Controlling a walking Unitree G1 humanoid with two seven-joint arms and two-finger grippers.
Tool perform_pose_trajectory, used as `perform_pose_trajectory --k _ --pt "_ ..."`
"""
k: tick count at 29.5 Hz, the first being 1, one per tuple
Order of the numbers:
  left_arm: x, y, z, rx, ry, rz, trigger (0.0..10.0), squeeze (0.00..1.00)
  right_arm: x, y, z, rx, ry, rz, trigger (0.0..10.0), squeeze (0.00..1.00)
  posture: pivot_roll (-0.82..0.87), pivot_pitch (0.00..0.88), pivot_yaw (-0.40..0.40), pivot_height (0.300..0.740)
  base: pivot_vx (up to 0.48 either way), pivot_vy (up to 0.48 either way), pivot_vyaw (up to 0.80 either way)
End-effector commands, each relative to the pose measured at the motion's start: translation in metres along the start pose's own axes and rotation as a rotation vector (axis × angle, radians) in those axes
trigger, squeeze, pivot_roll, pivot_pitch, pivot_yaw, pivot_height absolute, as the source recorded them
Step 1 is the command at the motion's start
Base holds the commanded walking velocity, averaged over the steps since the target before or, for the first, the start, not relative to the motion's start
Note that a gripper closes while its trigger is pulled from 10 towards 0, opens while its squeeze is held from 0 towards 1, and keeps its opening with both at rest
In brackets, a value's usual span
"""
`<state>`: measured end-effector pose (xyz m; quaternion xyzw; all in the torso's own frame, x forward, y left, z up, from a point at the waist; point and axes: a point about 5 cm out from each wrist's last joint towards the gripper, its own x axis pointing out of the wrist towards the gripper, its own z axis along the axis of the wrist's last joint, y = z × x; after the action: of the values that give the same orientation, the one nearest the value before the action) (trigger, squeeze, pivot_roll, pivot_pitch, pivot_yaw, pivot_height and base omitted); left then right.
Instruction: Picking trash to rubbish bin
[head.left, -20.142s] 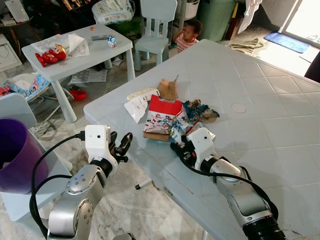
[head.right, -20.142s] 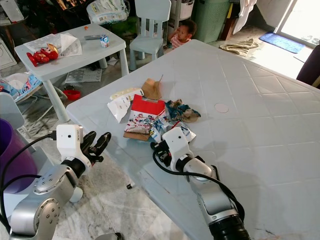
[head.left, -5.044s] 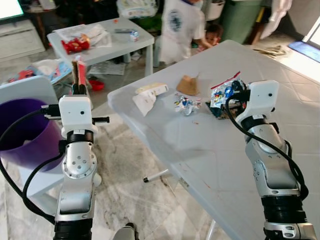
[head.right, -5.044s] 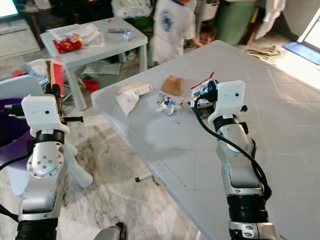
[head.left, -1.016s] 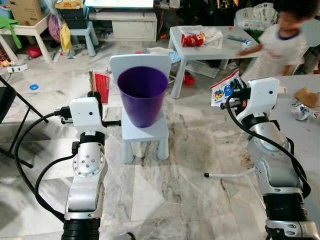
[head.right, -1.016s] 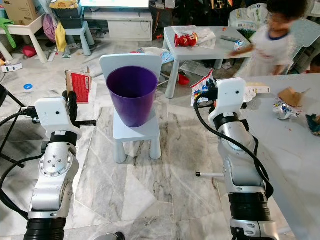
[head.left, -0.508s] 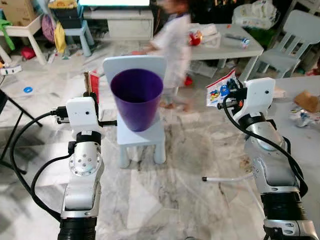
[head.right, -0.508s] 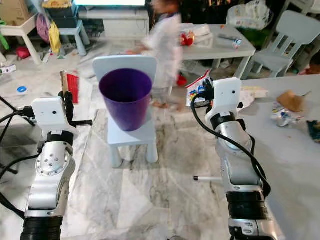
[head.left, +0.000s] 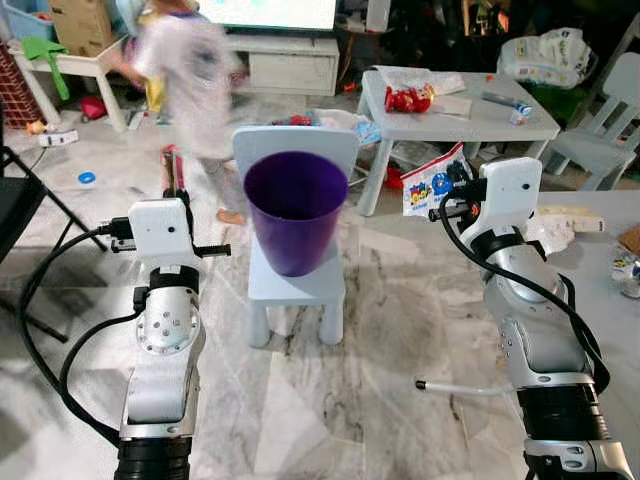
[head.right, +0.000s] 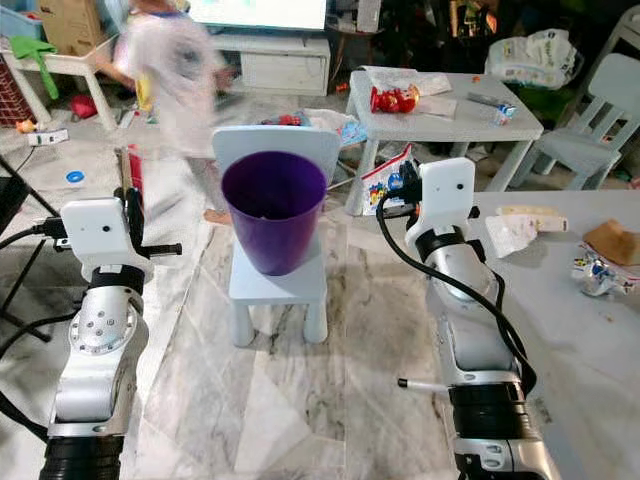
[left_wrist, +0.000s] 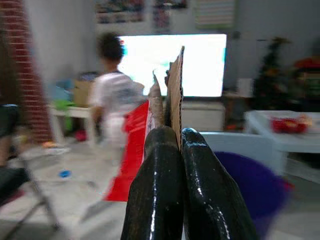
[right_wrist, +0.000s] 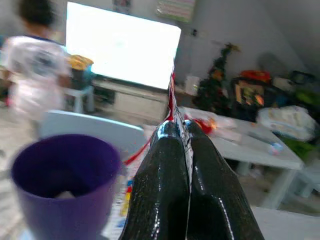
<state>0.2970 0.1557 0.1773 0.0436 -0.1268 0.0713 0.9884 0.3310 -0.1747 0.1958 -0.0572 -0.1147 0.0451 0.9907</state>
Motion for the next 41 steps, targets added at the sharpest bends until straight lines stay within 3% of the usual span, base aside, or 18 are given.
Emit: perform_pose_trajectory --k 1,9,19,41 --pt "0.0016 0.0014 0.0040 0.005 -0.016 -0.001 0.0 0.00 0.0015 -0.0005 0.0068 0.001 -0.027 0.003 0.0 0.00 0.02 0.089 -0.101 0.740 0.289 0.000 0.00" --pt "0.0012 0.0011 0.0029 0.004 -0.012 0.000 0.0 0.00 0.0015 0.0000 0.0070 0.001 -0.027 0.007 0.0 0.00 0.02 0.090 -0.102 0.740 0.291 0.000 0.00" --pt "0.0013 0.0009 0.0027 0.004 -0.012 0.000 0.0 0.00 0.0018 0.0002 0.0071 0.003 -0.028 0.009 0.0 0.00 0.02 0.090 -0.104 0.740 0.290 0.000 0.56" --pt "0.0014 -0.0013 0.0025 -0.002 -0.011 -0.014 0.0 0.00 0.0016 0.0000 0.0068 0.007 -0.027 0.008 0.0 0.00 0.02 0.091 -0.102 0.740 0.305 0.000 0.00"
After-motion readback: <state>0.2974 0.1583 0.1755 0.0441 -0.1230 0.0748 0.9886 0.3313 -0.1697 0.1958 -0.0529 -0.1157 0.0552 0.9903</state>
